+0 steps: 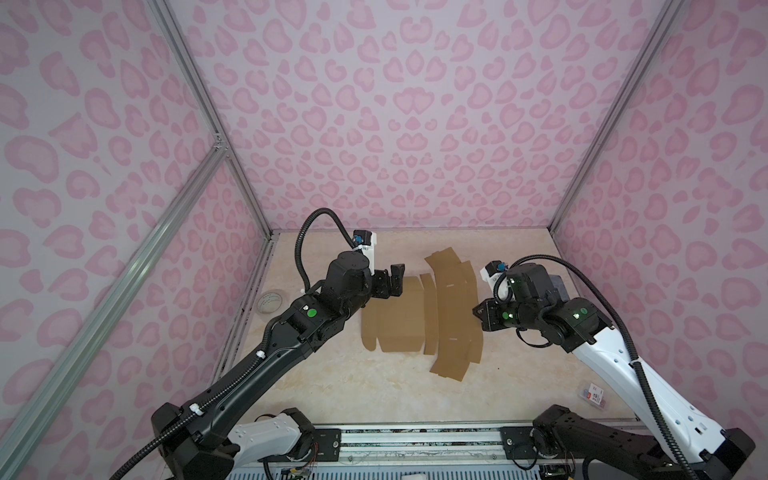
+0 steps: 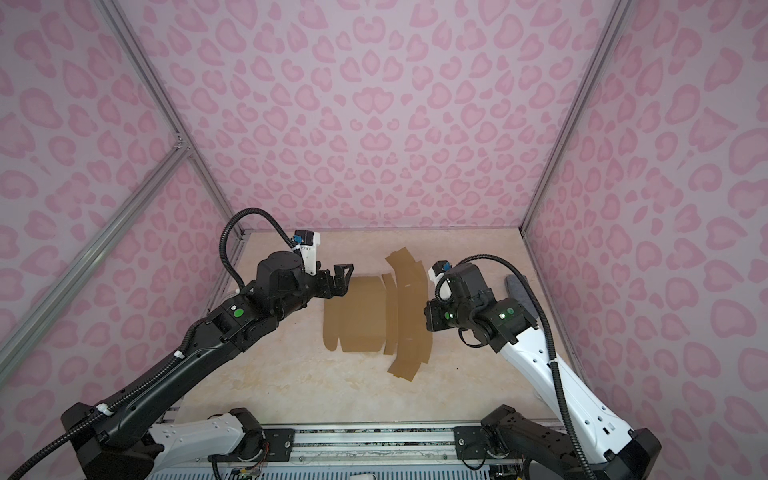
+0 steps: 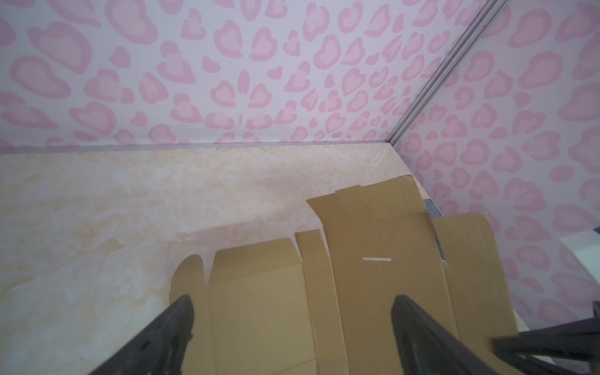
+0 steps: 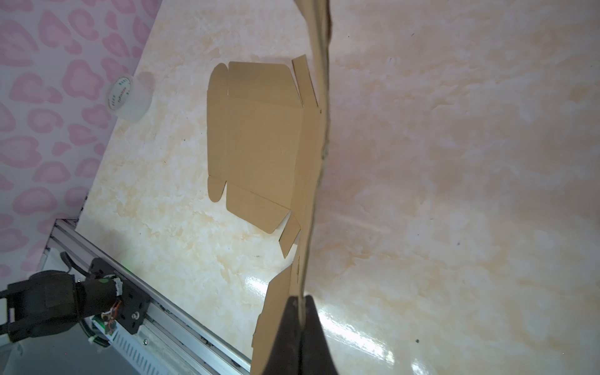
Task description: Fold the paper box
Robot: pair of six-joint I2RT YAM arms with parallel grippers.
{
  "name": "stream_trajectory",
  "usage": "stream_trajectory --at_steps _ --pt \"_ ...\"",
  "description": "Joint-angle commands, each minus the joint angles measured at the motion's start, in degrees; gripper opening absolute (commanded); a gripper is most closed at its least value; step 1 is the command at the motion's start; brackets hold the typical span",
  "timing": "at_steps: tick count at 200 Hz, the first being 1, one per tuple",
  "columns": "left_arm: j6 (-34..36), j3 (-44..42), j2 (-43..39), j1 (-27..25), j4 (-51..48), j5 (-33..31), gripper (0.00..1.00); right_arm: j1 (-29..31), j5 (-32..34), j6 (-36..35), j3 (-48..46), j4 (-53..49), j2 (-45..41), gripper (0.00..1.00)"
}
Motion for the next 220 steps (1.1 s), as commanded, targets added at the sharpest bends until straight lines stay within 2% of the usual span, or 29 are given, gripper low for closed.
stream_trajectory --at_steps 1,27,47,91,102,122,141,161,181,208,220 --pt "9.78 0.11 1.45 0.05 7.3 6.07 0.98 1.96 8.13 -6.24 3.52 -7.51 2.34 0.0" --pt "18.58 -3.43 2.86 0.21 14.56 9.21 0.99 3.7 13.82 -8.2 8.03 -8.98 5.82 0.0" --pt "23.72 -3.72 3.4 0.22 16.74 15.9 1.0 4.58 18.18 -9.89 12.17 -10.57 9.02 0.0" --pt "37.96 -9.95 5.46 1.54 23.71 19.27 0.99 6.8 16.03 -13.62 16.65 -11.58 10.38 0.0" --pt "38.67 -10.97 6.74 3.01 26.75 17.39 0.99 7.24 15.08 -14.23 15.94 -11.32 10.06 0.0" --pt "36.87 -10.39 9.36 8.37 27.62 19.22 1.0 8.41 14.1 -15.01 14.52 -11.03 9.08 0.0" --pt "36.16 -9.36 10.8 12.2 26.8 25.88 0.98 9.54 11.7 -15.81 13.56 -10.51 7.73 0.0" --pt "39.38 -11.26 10.07 13.52 27.28 31.5 0.95 10.0 11.23 -16.2 12.8 -10.2 6.88 0.0" --pt "40.81 -11.48 9.47 14.81 22.74 38.73 0.95 10.34 10.17 -16.5 12.39 -9.88 6.37 0.0" --pt "41.71 -14.4 6.66 16.81 21.63 44.87 0.95 11.22 9.93 -16.9 11.96 -9.75 6.46 0.0" --pt "42.37 -15.96 4.95 17.21 22.28 45.61 0.95 11.81 9.78 -17.15 11.93 -9.75 6.63 0.0"
